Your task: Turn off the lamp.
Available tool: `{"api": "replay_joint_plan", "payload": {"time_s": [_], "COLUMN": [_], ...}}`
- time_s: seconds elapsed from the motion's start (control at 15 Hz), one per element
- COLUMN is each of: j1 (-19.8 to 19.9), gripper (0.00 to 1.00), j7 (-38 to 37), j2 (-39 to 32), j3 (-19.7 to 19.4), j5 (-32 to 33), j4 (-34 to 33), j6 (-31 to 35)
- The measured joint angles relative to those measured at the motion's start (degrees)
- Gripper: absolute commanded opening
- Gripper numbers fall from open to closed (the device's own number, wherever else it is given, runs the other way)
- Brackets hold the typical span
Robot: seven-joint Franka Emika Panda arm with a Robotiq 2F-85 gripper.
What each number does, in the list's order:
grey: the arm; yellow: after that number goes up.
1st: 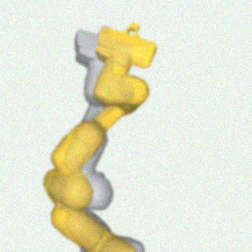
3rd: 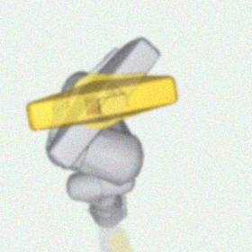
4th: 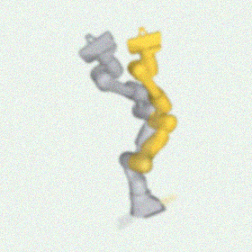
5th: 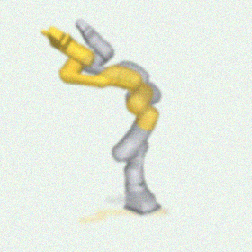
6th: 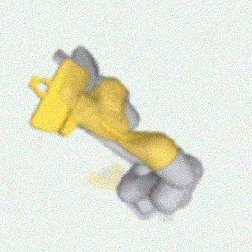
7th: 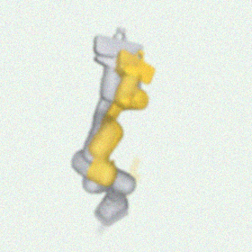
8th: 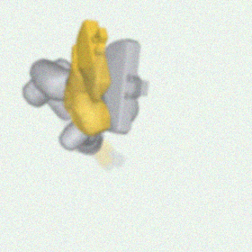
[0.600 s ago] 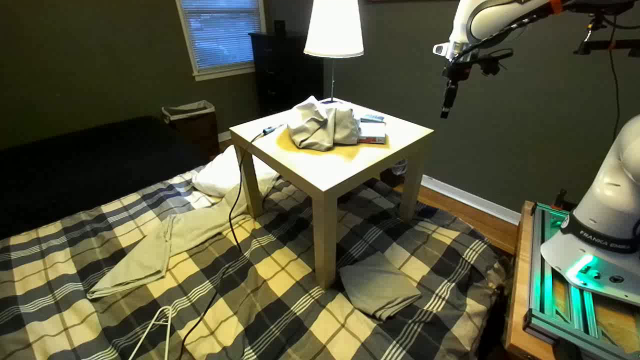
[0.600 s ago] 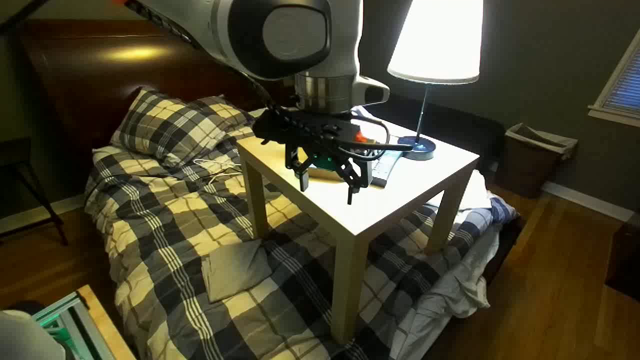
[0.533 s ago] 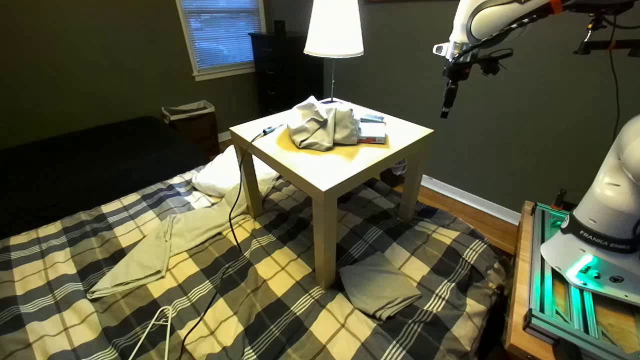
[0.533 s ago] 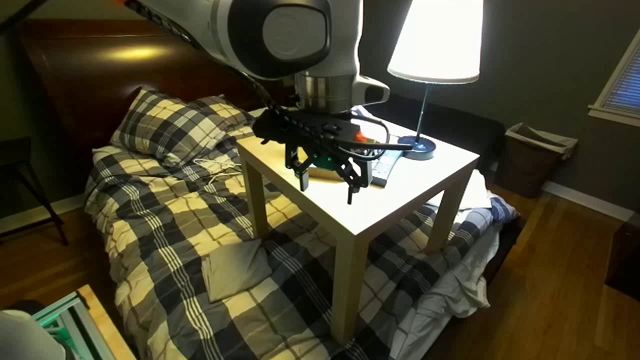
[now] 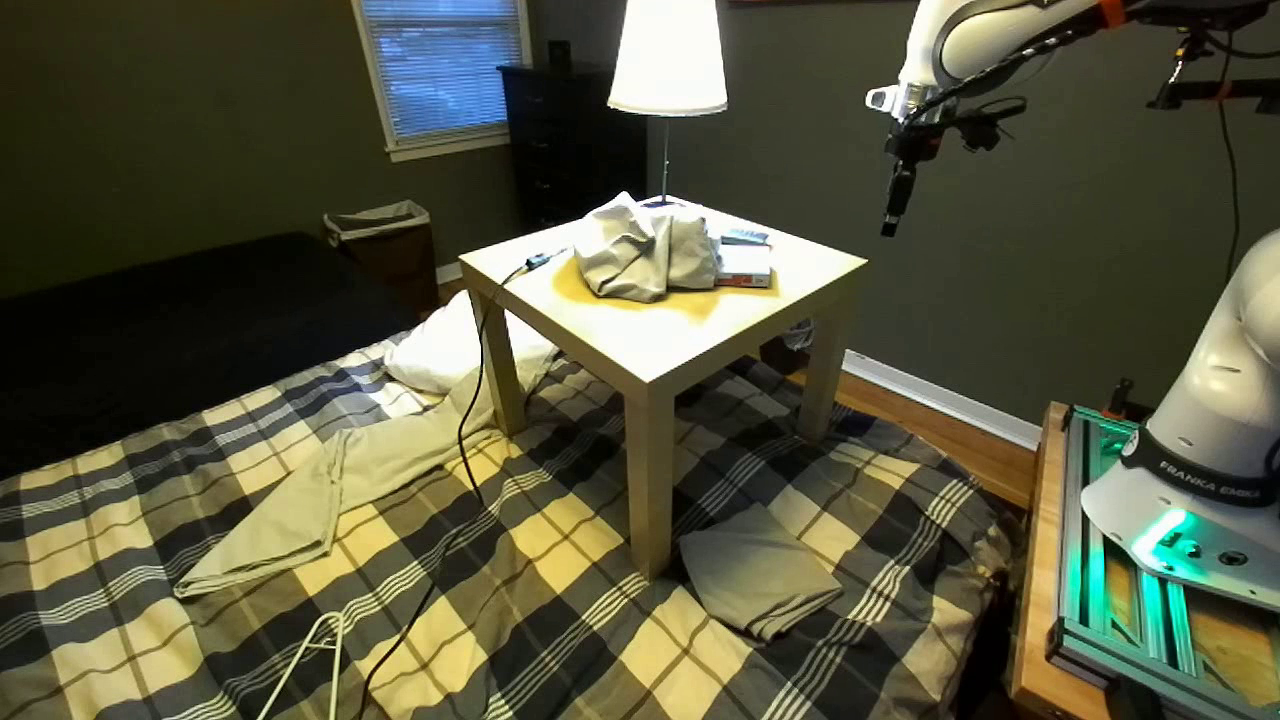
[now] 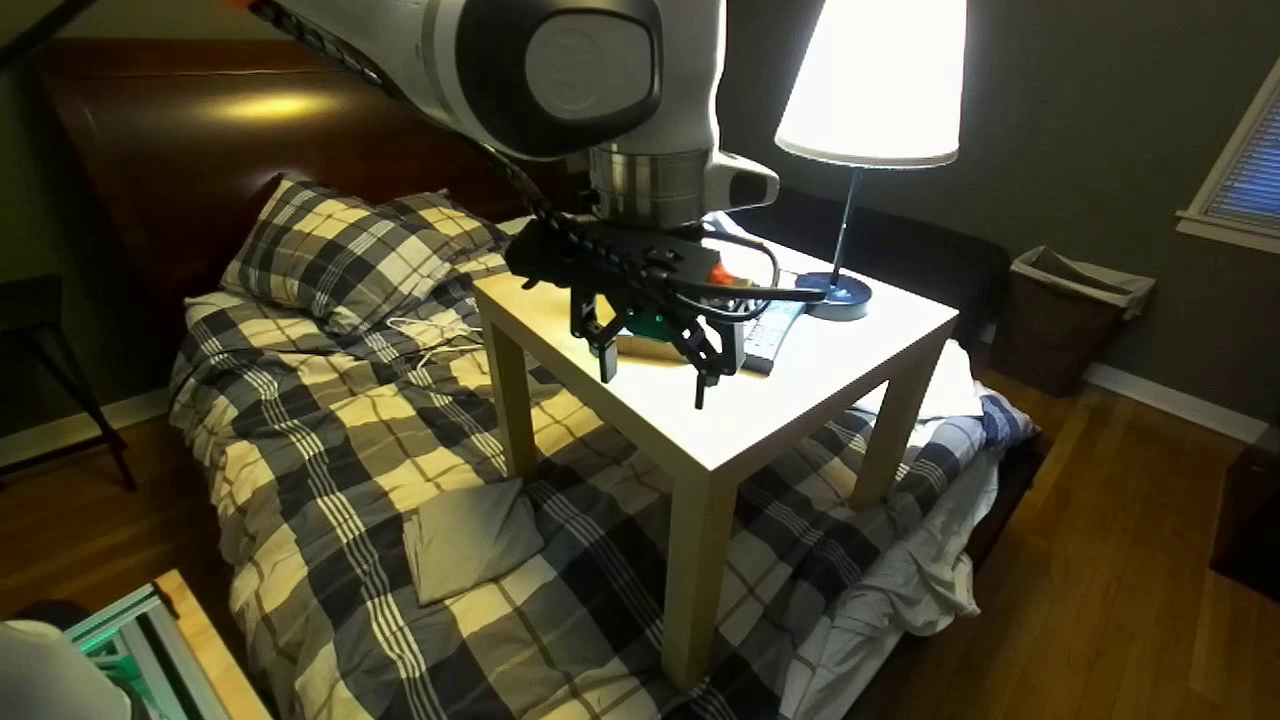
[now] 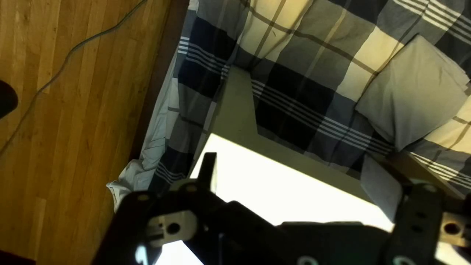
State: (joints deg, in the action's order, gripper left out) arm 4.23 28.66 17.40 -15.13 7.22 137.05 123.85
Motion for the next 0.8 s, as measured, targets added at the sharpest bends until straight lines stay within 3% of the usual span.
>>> {"api": "replay_joint_plan", "payload": {"time_s": [0.33,0.8], "j1": [-0.36,-4.62], "gripper": [1.0,1.0], "j7": [-0.18,-2.93], "j2": [0.1,-1.19], "j3": [1.82,8.86], "j5": [-0.89,-4.23], "j4": [-1.81,-9.97], "j6": [-0.04,-0.54]}}
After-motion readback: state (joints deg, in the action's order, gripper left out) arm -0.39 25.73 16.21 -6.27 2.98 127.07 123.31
